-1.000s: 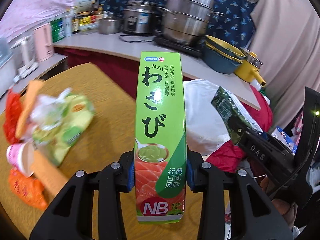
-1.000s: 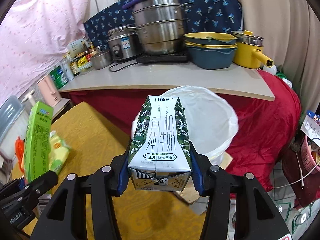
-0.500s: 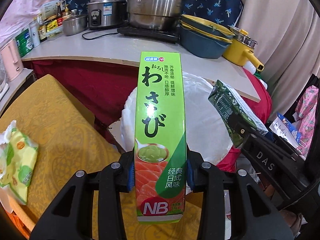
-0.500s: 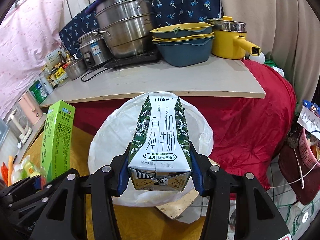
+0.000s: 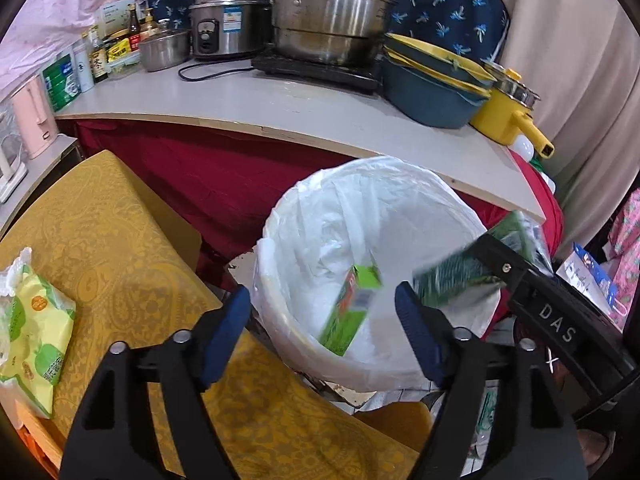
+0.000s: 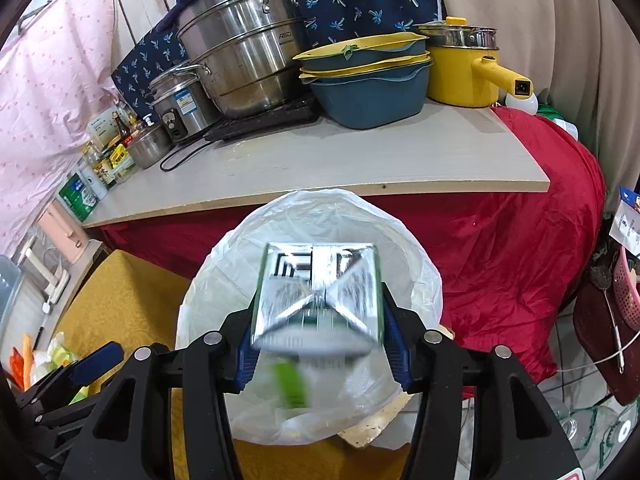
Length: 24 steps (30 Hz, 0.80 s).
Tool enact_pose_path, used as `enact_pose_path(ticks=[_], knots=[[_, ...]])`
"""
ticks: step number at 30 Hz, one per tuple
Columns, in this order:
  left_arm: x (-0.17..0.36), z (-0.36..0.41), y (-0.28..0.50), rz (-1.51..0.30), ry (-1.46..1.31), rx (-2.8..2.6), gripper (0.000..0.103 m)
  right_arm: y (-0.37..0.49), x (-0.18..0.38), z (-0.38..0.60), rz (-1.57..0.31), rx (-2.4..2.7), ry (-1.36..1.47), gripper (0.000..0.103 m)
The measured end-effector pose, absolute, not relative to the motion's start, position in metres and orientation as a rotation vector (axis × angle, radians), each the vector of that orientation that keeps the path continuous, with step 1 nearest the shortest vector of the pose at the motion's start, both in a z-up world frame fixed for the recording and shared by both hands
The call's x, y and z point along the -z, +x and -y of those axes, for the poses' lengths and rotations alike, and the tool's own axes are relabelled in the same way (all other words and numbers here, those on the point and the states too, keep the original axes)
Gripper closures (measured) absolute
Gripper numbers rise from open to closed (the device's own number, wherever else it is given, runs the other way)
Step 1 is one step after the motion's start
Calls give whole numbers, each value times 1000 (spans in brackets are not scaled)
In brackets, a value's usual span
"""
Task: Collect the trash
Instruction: 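Carry the wasabi box and milk carton over the bin and open both tools, then move both tools back from the bin toward the trash pile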
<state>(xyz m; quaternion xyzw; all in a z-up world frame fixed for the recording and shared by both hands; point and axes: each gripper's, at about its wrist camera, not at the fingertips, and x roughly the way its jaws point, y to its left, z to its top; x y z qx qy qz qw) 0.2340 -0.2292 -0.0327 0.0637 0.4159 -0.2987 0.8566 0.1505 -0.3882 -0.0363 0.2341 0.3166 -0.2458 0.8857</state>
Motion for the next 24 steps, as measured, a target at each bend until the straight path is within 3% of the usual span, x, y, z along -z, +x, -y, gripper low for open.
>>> enact_pose_path(ticks=[9,24], knots=[[12,214,229,-827,115,618,27,142,7,370,-602,502,455,50],[-39,155,205,-705,73,549,25,123,-51,308,-512,433,376,37]])
